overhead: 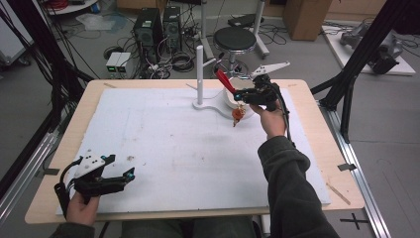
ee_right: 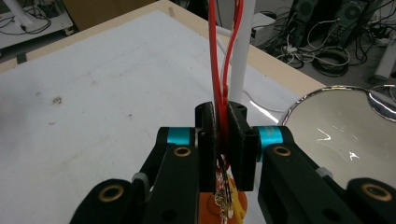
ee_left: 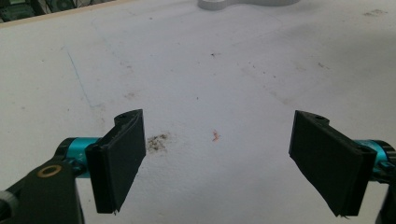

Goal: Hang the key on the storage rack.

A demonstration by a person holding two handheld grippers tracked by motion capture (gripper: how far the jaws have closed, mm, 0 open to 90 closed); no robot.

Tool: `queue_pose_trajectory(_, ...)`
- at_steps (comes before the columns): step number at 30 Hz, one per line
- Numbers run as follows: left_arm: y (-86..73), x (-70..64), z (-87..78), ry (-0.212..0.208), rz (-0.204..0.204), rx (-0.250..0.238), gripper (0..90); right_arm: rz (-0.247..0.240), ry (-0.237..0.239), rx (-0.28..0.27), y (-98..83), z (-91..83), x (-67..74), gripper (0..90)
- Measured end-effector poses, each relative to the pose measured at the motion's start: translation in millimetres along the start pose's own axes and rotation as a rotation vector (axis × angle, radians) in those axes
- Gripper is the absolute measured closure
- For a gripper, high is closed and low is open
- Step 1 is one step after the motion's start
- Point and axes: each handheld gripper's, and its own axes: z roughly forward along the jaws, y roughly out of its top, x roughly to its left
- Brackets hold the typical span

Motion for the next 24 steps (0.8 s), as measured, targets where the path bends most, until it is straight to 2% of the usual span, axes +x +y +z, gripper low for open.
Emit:
queue_pose_trajectory(5,0.0,0.0,0.1,0.0,0.003,0.0,19.1,0.002,0.005,-0.011,2.3,7.3,2.6,83.1)
queue_pose_trajectory(24,0.0,1.0,-0.9,0.002,-0.002,-0.002,19.1,-0.003,-0.005,0.017,12.0,35.3,11.6,83.1)
